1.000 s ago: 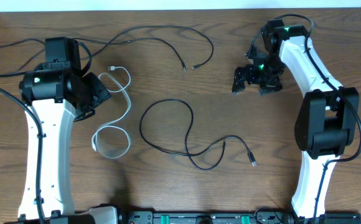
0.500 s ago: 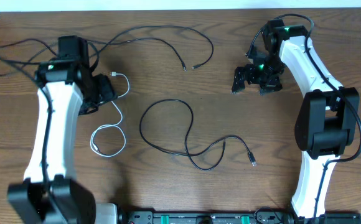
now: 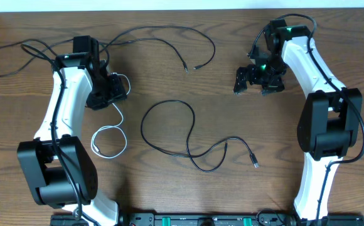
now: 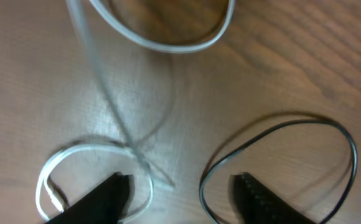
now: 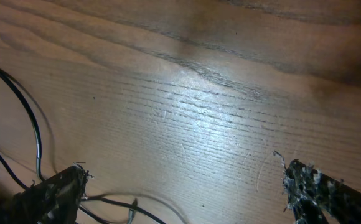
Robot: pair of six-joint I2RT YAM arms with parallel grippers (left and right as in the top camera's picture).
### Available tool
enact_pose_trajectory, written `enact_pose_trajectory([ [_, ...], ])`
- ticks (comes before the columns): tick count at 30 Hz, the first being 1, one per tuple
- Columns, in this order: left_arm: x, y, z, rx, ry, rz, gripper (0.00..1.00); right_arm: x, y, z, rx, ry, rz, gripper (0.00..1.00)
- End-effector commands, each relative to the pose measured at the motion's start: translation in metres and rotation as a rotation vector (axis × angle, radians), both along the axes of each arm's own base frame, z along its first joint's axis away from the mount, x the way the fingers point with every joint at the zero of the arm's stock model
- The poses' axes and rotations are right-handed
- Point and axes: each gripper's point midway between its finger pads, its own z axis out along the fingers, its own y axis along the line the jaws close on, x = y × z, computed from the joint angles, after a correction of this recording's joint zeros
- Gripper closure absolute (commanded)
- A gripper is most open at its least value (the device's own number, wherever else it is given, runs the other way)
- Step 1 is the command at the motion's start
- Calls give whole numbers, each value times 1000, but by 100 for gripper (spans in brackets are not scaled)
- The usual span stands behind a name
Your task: Untangle cables
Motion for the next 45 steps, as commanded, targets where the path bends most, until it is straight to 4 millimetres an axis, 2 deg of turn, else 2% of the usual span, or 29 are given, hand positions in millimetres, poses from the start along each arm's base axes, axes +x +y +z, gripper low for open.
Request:
enact_pose_trajectory([
  [1, 6, 0, -3, -5, -21, -13, 62, -1, 3, 2, 10, -6, 18, 1],
  [2, 9, 0, -2, -3, -33, -13, 66, -2, 3, 2, 10, -6, 18, 1],
  [5, 12, 2, -2, 11, -46, -10, 66, -2, 3, 2, 10, -3, 18, 1],
  [15, -4, 11, -19, 63, 11, -3, 64, -4, 3, 2, 9, 6, 18, 1],
  [23, -4, 10, -20, 57, 9, 7, 64, -4, 2, 2, 9, 5, 18, 1],
  [26, 3, 5, -7, 27, -22, 3, 64, -4, 2, 2, 9, 4, 18, 1],
  [30, 13, -2, 28, -12, -128, -4, 64, -3, 3, 2, 9, 2, 18, 1],
  [33, 11, -1, 40, 0, -156, -3, 64, -3, 3, 2, 10, 2, 18, 1],
  [36, 5, 7, 34, 43, -123, 12, 64, -3, 3, 2, 9, 1, 18, 1],
  [40, -7, 20, 9, 110, -42, 80, 64, -3, 3, 2, 9, 2, 18, 1],
  [42, -12, 21, -8, 113, -3, 83, 64, -4, 3, 2, 9, 3, 18, 1],
  [45, -13, 21, -23, 110, 27, 94, 64, -4, 2, 2, 9, 3, 18, 1],
])
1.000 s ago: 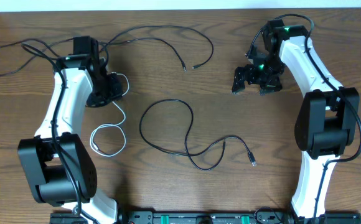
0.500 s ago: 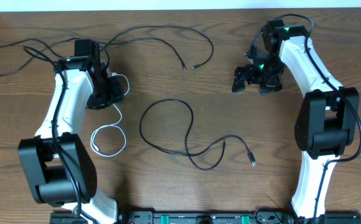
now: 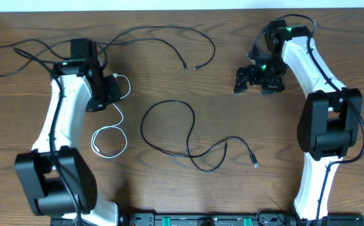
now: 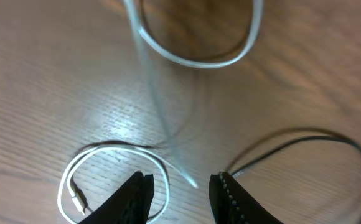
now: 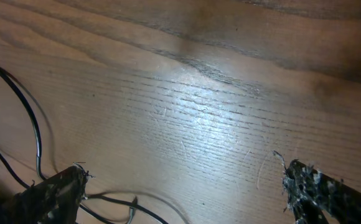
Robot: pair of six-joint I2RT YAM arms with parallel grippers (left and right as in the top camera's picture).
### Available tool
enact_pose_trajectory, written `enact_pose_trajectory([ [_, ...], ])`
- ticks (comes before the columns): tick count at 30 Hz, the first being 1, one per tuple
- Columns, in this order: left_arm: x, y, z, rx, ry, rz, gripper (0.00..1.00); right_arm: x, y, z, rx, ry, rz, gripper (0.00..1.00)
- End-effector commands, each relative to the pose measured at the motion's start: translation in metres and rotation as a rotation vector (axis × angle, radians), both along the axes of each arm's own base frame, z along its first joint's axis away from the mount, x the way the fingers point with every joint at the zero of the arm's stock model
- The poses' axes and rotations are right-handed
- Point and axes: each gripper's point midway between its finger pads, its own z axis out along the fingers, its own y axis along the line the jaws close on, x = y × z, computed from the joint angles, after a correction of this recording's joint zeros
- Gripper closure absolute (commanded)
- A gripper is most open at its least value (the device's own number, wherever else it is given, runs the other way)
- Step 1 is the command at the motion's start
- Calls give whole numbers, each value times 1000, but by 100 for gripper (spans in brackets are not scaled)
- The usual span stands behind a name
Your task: Untangle cables
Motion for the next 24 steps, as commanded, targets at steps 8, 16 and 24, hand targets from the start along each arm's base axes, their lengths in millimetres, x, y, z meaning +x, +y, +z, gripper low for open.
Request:
enact_pose_trajectory([
  [8, 8, -2, -33, -31, 31, 33, 67, -2, 6, 2, 11, -7, 24, 1],
  [16, 7, -3, -29, -31, 27, 33, 75, -2, 6, 2, 11, -8, 24, 1],
  [24, 6, -2, -7, -27, -25, 33, 75, -1, 6, 2, 11, -11, 24, 1],
])
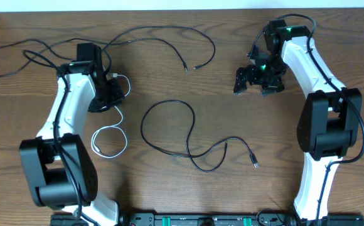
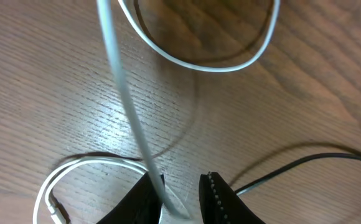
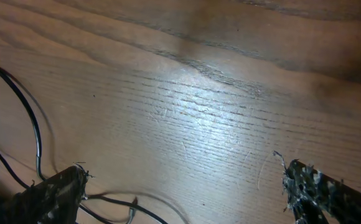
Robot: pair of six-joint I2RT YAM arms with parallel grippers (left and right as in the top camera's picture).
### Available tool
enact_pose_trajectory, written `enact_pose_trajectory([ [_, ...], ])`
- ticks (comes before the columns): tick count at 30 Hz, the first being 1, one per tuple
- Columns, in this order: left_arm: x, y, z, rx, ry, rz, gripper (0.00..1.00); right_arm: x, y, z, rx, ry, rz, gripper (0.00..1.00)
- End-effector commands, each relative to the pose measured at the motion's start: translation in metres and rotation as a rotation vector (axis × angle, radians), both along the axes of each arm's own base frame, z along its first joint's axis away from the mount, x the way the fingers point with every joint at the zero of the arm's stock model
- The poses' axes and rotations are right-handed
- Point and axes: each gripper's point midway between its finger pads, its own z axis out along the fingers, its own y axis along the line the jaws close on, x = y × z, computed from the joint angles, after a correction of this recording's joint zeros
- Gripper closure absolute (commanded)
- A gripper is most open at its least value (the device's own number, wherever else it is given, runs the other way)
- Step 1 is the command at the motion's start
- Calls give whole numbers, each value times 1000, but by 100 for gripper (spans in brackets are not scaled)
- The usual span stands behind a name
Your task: Untangle cables
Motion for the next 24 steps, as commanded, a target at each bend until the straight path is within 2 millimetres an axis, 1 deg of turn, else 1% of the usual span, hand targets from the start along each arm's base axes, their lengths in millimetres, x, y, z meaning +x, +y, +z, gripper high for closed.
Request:
enact_pose_trajectory([
  [1, 1, -1, 20, -5, -52, 3, 74, -1, 5, 2, 11, -10, 23, 1],
  [10, -1, 1, 19, 3, -43, 14, 74, -2, 5, 2, 11, -5, 23, 1],
  [12, -1, 4, 17, 20, -37, 18, 74, -3, 5, 2, 10, -1, 23, 1],
  [18, -1, 4, 11, 18, -22, 17, 74, -3, 5, 2, 10, -1, 23, 1],
  [24, -1, 4, 9, 17, -20, 18, 74, -3, 5, 2, 10, -2, 23, 1],
])
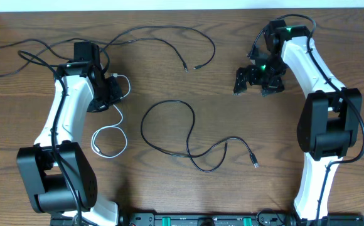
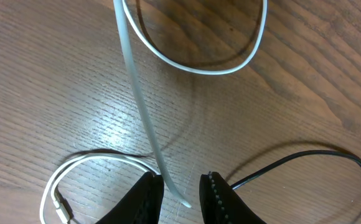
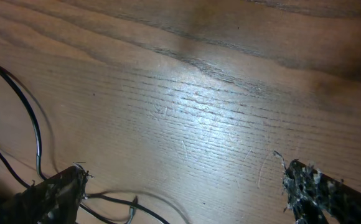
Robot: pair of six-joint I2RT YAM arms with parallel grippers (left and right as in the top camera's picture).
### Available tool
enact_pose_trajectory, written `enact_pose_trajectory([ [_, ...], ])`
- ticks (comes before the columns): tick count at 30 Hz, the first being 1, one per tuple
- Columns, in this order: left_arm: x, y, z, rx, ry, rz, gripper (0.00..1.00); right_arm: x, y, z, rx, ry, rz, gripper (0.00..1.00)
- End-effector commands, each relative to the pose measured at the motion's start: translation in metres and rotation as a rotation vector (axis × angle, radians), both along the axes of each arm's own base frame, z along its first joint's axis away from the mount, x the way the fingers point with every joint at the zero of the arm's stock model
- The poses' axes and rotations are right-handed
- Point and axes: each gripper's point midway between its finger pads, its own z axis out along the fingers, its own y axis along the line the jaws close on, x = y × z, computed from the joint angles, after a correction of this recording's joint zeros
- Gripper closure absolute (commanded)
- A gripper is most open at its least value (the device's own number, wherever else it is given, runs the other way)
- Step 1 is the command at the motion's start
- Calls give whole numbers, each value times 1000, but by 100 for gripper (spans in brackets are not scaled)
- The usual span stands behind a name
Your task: Untangle cables
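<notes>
A white cable [image 1: 108,128] lies as a coil at the left, and one strand of it rises to my left gripper [image 1: 112,91]. In the left wrist view that strand [image 2: 137,93] runs down between the nearly closed fingers of the left gripper [image 2: 182,190], which is shut on it. The coil [image 2: 62,180] lies below on the wood. One black cable [image 1: 193,119] loops across the table's middle. Another black cable [image 1: 169,26] arcs along the back. My right gripper [image 1: 257,81] hangs open at the back right, holding nothing [image 3: 183,193].
Black cable strands [image 3: 37,134] lie by the right gripper's left finger. A loop of the middle black cable [image 2: 305,155] sits just right of the left gripper. The back cable trails off past the left arm toward the table's left edge [image 1: 0,59].
The left gripper is still shut on the white strand and has shifted slightly, so more of the coil shows below it. The right arm has not moved.
The left gripper stood open over the white cable's strand beside the coil. Its fingers were then closer together around the strand, then shut on it with the strand raised off the table, as now. The right gripper stayed open and still throughout.
</notes>
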Motion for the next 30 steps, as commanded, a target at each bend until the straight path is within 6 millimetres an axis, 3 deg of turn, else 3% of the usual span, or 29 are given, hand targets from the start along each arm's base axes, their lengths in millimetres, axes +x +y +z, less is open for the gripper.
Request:
enact_pose_trajectory([
  [1, -1, 3, -5, 10, 16, 10, 74, -2, 5, 2, 10, -6, 22, 1],
  [18, 2, 3, -12, 9, 23, 9, 74, -2, 5, 2, 11, -8, 23, 1],
  [26, 4, 3, -6, 11, 4, 10, 92, -1, 5, 2, 10, -10, 23, 1],
  [30, 9, -3, 6, -23, -32, -6, 93, -1, 5, 2, 11, -9, 23, 1],
])
